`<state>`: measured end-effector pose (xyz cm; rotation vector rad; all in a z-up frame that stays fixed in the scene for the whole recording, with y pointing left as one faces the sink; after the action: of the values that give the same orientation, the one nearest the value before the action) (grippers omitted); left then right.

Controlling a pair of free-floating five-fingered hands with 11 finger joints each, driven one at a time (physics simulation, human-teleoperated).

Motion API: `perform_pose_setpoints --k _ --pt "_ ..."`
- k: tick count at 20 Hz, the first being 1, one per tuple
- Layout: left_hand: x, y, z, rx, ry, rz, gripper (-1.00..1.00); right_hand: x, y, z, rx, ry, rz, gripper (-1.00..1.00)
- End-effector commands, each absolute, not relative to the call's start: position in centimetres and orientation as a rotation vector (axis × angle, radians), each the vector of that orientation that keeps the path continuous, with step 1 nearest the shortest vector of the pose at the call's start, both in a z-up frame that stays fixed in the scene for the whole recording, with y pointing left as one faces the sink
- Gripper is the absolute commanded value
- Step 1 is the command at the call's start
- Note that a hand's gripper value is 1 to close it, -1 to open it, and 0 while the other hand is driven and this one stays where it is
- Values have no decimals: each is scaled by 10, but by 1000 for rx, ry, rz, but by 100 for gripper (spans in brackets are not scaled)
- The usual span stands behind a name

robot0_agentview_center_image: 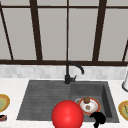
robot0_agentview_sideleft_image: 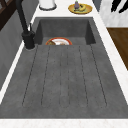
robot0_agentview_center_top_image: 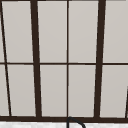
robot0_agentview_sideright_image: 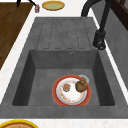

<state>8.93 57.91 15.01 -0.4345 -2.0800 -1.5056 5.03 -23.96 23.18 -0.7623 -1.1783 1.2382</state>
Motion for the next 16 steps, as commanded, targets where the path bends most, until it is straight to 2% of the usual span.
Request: perform_pose_setpoints --k 1,7,16 --pt "94 571 161 -479 -1971 -1526 -100 50 -240 232 -762 -1178 1238 0" --pt "111 566 190 -521 -1957 -1508 -100 50 -240 232 -762 -1178 1238 0" --pt "161 545 143 -530 -1930 -1490 -100 50 -240 232 -762 -1178 1238 0"
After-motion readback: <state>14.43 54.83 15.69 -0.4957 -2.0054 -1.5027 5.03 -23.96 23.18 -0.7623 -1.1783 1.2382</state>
